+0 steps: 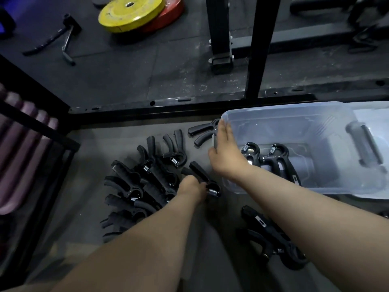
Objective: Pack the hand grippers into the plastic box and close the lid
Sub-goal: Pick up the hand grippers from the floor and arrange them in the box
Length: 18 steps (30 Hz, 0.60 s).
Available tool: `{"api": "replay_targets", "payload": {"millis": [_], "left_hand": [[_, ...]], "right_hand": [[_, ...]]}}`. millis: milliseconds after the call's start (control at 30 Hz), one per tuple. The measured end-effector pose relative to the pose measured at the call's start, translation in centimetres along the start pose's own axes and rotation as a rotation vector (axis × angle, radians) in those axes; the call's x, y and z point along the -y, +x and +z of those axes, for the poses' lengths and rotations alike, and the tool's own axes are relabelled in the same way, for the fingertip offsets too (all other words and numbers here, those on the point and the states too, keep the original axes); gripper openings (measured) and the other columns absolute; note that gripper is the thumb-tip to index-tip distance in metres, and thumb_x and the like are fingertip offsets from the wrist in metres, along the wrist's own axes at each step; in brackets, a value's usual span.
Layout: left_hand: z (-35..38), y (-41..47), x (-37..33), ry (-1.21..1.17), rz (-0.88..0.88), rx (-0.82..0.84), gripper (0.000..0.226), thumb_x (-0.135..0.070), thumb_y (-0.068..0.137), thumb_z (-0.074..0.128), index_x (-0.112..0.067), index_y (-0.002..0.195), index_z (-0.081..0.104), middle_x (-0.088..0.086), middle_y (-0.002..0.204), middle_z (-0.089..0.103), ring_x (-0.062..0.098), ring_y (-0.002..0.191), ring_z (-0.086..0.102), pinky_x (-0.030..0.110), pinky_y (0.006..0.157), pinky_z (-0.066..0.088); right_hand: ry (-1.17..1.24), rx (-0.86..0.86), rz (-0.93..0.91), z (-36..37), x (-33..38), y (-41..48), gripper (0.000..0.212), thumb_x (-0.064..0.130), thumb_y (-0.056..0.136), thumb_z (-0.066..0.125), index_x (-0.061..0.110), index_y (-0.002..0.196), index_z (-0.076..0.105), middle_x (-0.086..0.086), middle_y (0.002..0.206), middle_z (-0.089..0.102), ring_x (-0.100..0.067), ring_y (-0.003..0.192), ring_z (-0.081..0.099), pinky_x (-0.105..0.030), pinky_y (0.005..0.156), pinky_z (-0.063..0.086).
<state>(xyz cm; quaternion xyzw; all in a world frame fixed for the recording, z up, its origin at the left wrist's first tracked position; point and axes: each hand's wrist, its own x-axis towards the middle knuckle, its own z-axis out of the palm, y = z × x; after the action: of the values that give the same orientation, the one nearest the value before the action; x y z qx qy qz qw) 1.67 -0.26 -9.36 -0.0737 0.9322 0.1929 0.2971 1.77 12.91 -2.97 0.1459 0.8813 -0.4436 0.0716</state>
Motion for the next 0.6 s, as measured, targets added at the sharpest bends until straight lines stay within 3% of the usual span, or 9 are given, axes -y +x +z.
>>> {"api": "replay_targets", "payload": {"millis": [167, 233, 300, 367, 433, 467, 500, 533, 600], "left_hand": [[-2.9, -1.5, -0.2, -0.144, 0.021, -0.185, 0.041, -0.038, 0.096, 0.053, 0.0, 0.102, 0.067, 0.02, 0.106, 0.067, 0.035, 0.104, 0.061, 0.029, 0.075, 0.042], [-5.2, -2.7, -1.1, -0.23, 0.059, -0.308, 0.046, -0.036, 0.103, 0.039, 0.002, 0.109, 0.064, 0.023, 0.112, 0.065, 0.038, 0.108, 0.059, 0.034, 0.084, 0.046], [-7.5, -3.8, -1.7, -0.358, 0.061, -0.443, 0.049, -0.032, 0.105, 0.029, 0.003, 0.115, 0.061, 0.024, 0.115, 0.063, 0.039, 0.109, 0.058, 0.036, 0.088, 0.046], [-9.7, -4.6, -2.2, -0.535, 0.067, -0.516, 0.05, -0.033, 0.104, 0.028, 0.005, 0.116, 0.06, 0.027, 0.117, 0.062, 0.041, 0.11, 0.058, 0.039, 0.091, 0.047], [-11.6, -5.2, -3.3, -0.731, 0.063, -0.484, 0.053, -0.036, 0.1, 0.032, 0.007, 0.111, 0.059, 0.032, 0.113, 0.062, 0.047, 0.105, 0.059, 0.048, 0.089, 0.051], [-12.4, -5.3, -4.1, -0.849, 0.049, -0.447, 0.054, -0.038, 0.095, 0.033, 0.008, 0.102, 0.059, 0.034, 0.104, 0.064, 0.049, 0.095, 0.062, 0.053, 0.079, 0.055], [-13.2, -5.5, -5.0, -0.945, 0.029, -0.4, 0.052, -0.039, 0.091, 0.032, 0.006, 0.089, 0.059, 0.032, 0.086, 0.065, 0.046, 0.074, 0.064, 0.05, 0.059, 0.056], [-13.7, -6.1, -5.9, -0.998, 0.009, -0.354, 0.047, -0.037, 0.091, 0.031, -0.001, 0.074, 0.056, 0.023, 0.065, 0.062, 0.035, 0.05, 0.058, 0.035, 0.042, 0.048], [-14.5, -7.1, -7.8, -1.066, 0.013, -0.267, 0.042, -0.035, 0.097, 0.029, -0.012, 0.066, 0.046, 0.005, 0.05, 0.048, 0.017, 0.031, 0.037, 0.016, 0.038, 0.029]], "right_hand": [[0.072, 0.055, -0.015, -0.2, -0.6, -0.9, 0.073, 0.025, 0.099, 0.039, 0.017, 0.156, -0.006, -0.013, 0.163, -0.003, -0.025, 0.151, 0.0, -0.037, 0.119, 0.009], [0.202, -0.008, -0.021, -0.9, -0.4, -1.5, 0.061, 0.022, 0.101, 0.04, 0.008, 0.155, 0.015, -0.015, 0.158, 0.024, -0.026, 0.146, 0.023, -0.03, 0.115, 0.02], [0.325, -0.121, 0.029, -1.8, -0.2, -2.1, 0.05, 0.028, 0.101, 0.04, 0.01, 0.148, 0.033, -0.01, 0.144, 0.046, -0.024, 0.132, 0.044, -0.032, 0.107, 0.035], [0.384, -0.172, 0.044, -2.9, 0.3, -2.5, 0.048, 0.035, 0.1, 0.042, 0.016, 0.145, 0.038, -0.002, 0.142, 0.048, -0.019, 0.128, 0.048, -0.038, 0.105, 0.04], [0.448, -0.141, -0.008, -4.0, 1.5, -3.0, 0.047, 0.033, 0.1, 0.046, 0.017, 0.144, 0.041, 0.001, 0.14, 0.05, -0.014, 0.124, 0.05, -0.033, 0.101, 0.043], [0.482, -0.102, -0.04, -4.6, 2.5, -3.4, 0.044, 0.03, 0.1, 0.048, 0.015, 0.142, 0.045, 0.002, 0.136, 0.054, -0.01, 0.119, 0.052, -0.023, 0.096, 0.043], [0.516, -0.038, -0.071, -5.1, 3.4, -3.7, 0.04, 0.029, 0.1, 0.049, 0.015, 0.138, 0.049, 0.002, 0.128, 0.059, -0.009, 0.112, 0.055, -0.015, 0.087, 0.043], [0.537, 0.038, -0.1, -5.6, 4.2, -4.1, 0.036, 0.03, 0.1, 0.051, 0.015, 0.132, 0.053, 0.002, 0.118, 0.063, -0.01, 0.103, 0.059, -0.011, 0.077, 0.046], [0.491, 0.121, -0.169, -6.4, 5.5, -4.8, 0.03, 0.031, 0.099, 0.053, 0.014, 0.124, 0.05, -0.004, 0.107, 0.066, -0.014, 0.087, 0.063, -0.017, 0.067, 0.051]]}}
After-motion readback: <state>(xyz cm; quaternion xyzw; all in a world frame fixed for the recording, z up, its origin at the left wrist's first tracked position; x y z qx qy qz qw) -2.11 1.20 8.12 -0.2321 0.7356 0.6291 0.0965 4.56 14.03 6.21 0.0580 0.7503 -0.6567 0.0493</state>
